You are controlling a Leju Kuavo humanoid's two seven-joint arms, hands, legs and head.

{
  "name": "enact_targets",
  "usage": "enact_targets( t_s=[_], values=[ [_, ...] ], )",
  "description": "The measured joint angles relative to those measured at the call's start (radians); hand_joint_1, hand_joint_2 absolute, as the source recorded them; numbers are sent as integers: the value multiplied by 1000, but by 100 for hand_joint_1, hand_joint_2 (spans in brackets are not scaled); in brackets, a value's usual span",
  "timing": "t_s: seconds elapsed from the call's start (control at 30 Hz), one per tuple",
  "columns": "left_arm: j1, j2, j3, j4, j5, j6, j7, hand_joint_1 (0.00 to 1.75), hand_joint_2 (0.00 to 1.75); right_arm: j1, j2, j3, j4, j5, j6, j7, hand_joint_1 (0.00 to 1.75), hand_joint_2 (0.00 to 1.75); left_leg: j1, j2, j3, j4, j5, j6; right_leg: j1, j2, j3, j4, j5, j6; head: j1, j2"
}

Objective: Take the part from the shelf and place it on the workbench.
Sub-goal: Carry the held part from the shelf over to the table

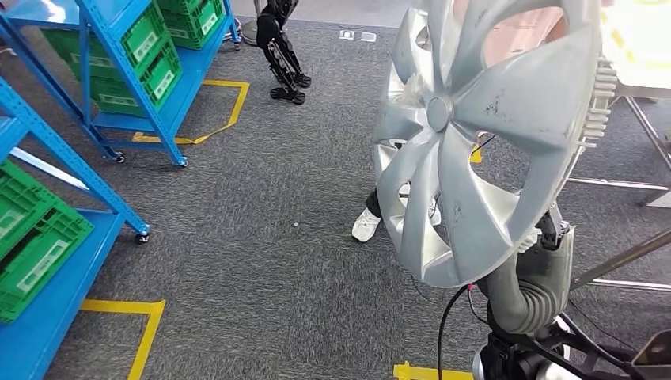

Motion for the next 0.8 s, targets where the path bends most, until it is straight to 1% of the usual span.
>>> enact_targets(
  t_s=[0.03,0.07,0.1,0.13,0.17,0.2,0.23,0.27,0.3,0.33,0.37,0.4,0.43,0.47,0.5,0.53,0.57,0.6,0.63,0.67,0.7,0.73,0.77,0.8],
  values=[
    [1,1,0,0,1,-1,6,0,175,-3,0,2,-1,1,0,1,175,175,-2,19,4,-2,-3,3,0,-32,-29,58,-28,5,5,0],
    [1,2,0,0,3,-2,16,0,175,-7,0,5,-1,1,0,1,175,175,-3,38,7,-2,-6,5,-2,-48,-62,124,-56,11,10,0],
    [2,3,0,0,7,-3,30,0,175,-8,0,8,-1,1,0,1,175,175,-3,57,10,-2,-10,5,-5,-55,-90,177,-71,15,12,0],
    [2,4,0,0,12,-5,46,0,175,-9,0,11,-1,3,0,1,175,175,-4,74,13,-2,-14,4,-8,-59,-105,201,-70,18,14,0],
    [2,4,0,0,20,-8,59,0,175,-10,0,14,-2,7,-3,2,175,175,-4,90,17,-2,-18,2,-10,-63,-99,185,-49,20,15,0],
    [1,3,0,0,26,-12,66,0,175,-11,0,17,-3,14,-6,3,175,175,-4,103,23,-2,-23,0,-12,-71,-74,135,-13,21,17,0],
    [1,1,2,0,31,-16,63,0,175,-11,-1,19,-6,22,-12,6,175,175,-4,115,29,-2,-28,-4,-12,-88,-40,66,22,20,19,0],
    [1,-3,3,-1,34,-19,51,0,175,-12,-2,22,-11,29,-18,10,175,175,-5,126,34,-2,-32,-8,-8,-109,-8,3,47,16,20,0],
    [1,-7,5,-1,34,-21,31,0,175,-13,-4,23,-17,32,-25,17,175,175,-7,134,37,-2,-36,-13,-3,-126,14,-40,58,10,21,0],
    [1,-12,6,-2,33,-22,7,0,175,-15,-6,24,-23,33,-31,27,175,175,-9,143,39,-2,-39,-18,2,-137,24,-61,57,4,20,0],
    [1,-18,7,-3,31,-22,-20,0,175,-17,-8,25,-31,32,-37,40,175,175,-10,154,42,-3,-42,-23,7,-134,25,-65,54,-3,19,0],
    [0,-25,8,-5,28,-22,-43,0,175,-19,-12,25,-39,31,-43,54,175,175,-9,163,47,-5,-45,-29,7,-124,27,-69,54,-10,18,0],
    [-2,-31,8,-7,23,-22,-57,0,175,-21,-15,25,-49,30,-48,73,175,175,-6,149,52,-4,-51,-34,6,-114,31,-74,55,-16,16,0],
    [-4,-36,8,-9,16,-23,-64,0,175,-26,-18,25,-60,30,-53,93,175,175,-3,119,50,11,-65,-37,4,-104,36,-80,56,-23,15,0],
    [-4,-40,8,-11,10,-24,-64,0,175,-30,-22,25,-69,31,-57,112,175,175,0,81,35,46,-87,-39,2,-95,40,-84,57,-30,11,0],
    [-3,-43,8,-11,5,-25,-61,0,175,-33,-24,25,-78,33,-60,128,175,175,2,43,7,102,-115,-39,2,-85,42,-86,57,-35,6,0],
    [-1,-46,8,-11,2,-26,-59,0,175,-35,-27,25,-85,36,-62,139,175,175,3,26,-31,171,-142,-38,3,-73,43,-86,56,-39,1,0],
    [2,-48,7,-11,0,-27,-60,0,175,-35,-29,26,-89,40,-63,144,175,175,2,23,-69,232,-160,-37,5,-58,43,-86,55,-41,-3,0],
    [4,-49,7,-11,0,-26,-62,0,175,-35,-31,27,-94,44,-64,146,175,175,2,23,-97,266,-159,-37,6,-43,45,-85,53,-42,-5,0],
    [6,-50,7,-10,-1,-25,-64,0,175,-35,-32,28,-98,48,-64,146,175,175,2,24,-108,267,-138,-35,7,-28,46,-83,51,-42,-6,0],
    [7,-49,7,-10,-1,-25,-66,0,175,-35,-34,29,-103,52,-64,145,175,175,2,20,-101,230,-99,-33,7,-13,49,-81,48,-40,-6,0],
    [7,-49,7,-9,-1,-25,-67,0,175,-35,-35,30,-107,54,-64,144,175,175,3,3,-82,170,-52,-30,6,0,52,-77,44,-38,-7,0],
    [8,-48,8,-9,-1,-25,-68,0,175,-36,-35,31,-111,56,-64,143,175,175,5,-30,-62,114,-18,-28,5,13,52,-72,38,-34,-8,0],
    [8,-47,8,-9,-1,-25,-69,0,175,-37,-36,31,-113,57,-64,142,175,175,7,-56,-43,67,2,-27,3,25,51,-67,34,-29,-8,0]
  ],
)
